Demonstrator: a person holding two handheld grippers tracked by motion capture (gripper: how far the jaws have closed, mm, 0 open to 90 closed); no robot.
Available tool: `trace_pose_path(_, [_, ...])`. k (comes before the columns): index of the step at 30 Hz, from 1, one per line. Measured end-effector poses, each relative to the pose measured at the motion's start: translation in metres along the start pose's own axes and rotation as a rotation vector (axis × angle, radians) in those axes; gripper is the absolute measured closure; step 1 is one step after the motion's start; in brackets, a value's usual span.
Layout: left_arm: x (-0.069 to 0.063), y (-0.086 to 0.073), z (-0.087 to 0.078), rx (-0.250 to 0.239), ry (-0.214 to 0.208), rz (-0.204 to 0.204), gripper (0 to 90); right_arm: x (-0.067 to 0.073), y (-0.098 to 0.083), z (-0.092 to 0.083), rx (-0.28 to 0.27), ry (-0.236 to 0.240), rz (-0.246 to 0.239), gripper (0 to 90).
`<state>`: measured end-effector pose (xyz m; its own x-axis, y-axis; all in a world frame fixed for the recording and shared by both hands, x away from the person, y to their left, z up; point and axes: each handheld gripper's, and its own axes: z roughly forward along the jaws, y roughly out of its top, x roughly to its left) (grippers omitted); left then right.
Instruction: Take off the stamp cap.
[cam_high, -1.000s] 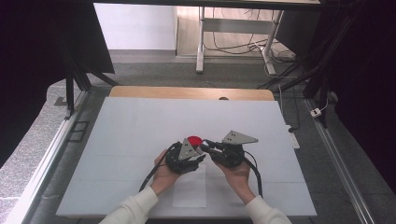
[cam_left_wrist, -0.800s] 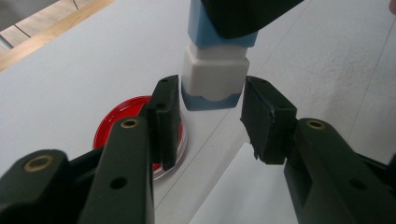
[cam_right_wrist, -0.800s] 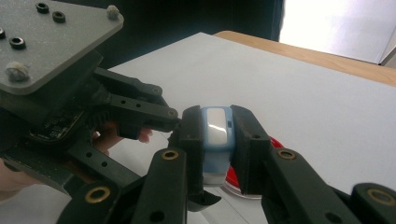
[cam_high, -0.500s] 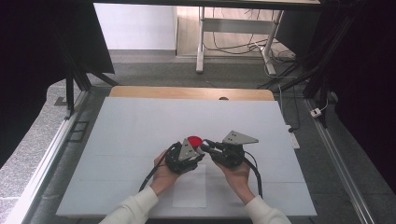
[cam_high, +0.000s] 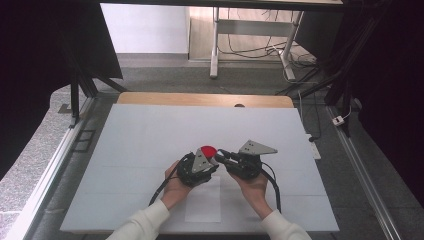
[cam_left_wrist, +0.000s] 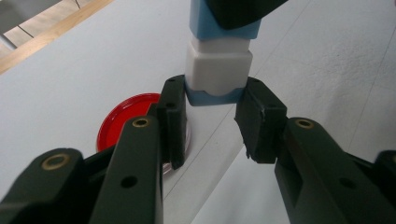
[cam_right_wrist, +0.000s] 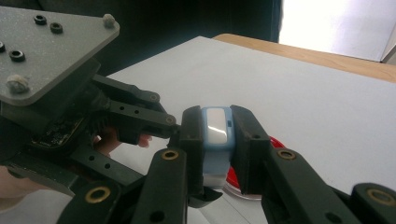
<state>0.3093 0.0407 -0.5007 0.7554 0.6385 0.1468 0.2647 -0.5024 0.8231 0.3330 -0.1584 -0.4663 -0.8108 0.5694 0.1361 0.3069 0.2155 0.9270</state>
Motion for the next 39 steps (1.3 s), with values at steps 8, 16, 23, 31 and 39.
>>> trace_pose_path(8, [-0.0002,-0.0004,-0.0004,0.006,0.007,0.018,64.6,0.0011,-0.0007,0.0001,-0.002,-0.006,-0.001,74.9])
trace_pose_path(16, [-0.001,-0.0009,-0.0006,0.014,0.019,0.037,65.0,0.0016,-0.0015,0.0005,-0.002,-0.008,-0.001,74.9])
trace_pose_path(23, [-0.0015,-0.0015,-0.0008,0.018,0.026,0.062,65.2,0.0021,-0.0017,0.0009,0.004,-0.011,-0.002,75.0])
trace_pose_path(31, [-0.0012,-0.0019,-0.0009,0.018,0.024,0.062,65.3,0.0033,-0.0021,0.0009,0.0,-0.02,-0.002,75.0])
trace_pose_path(39, [-0.0017,-0.0024,-0.0011,0.011,0.03,0.059,65.4,0.0044,-0.0029,0.0003,-0.009,-0.027,-0.003,75.0])
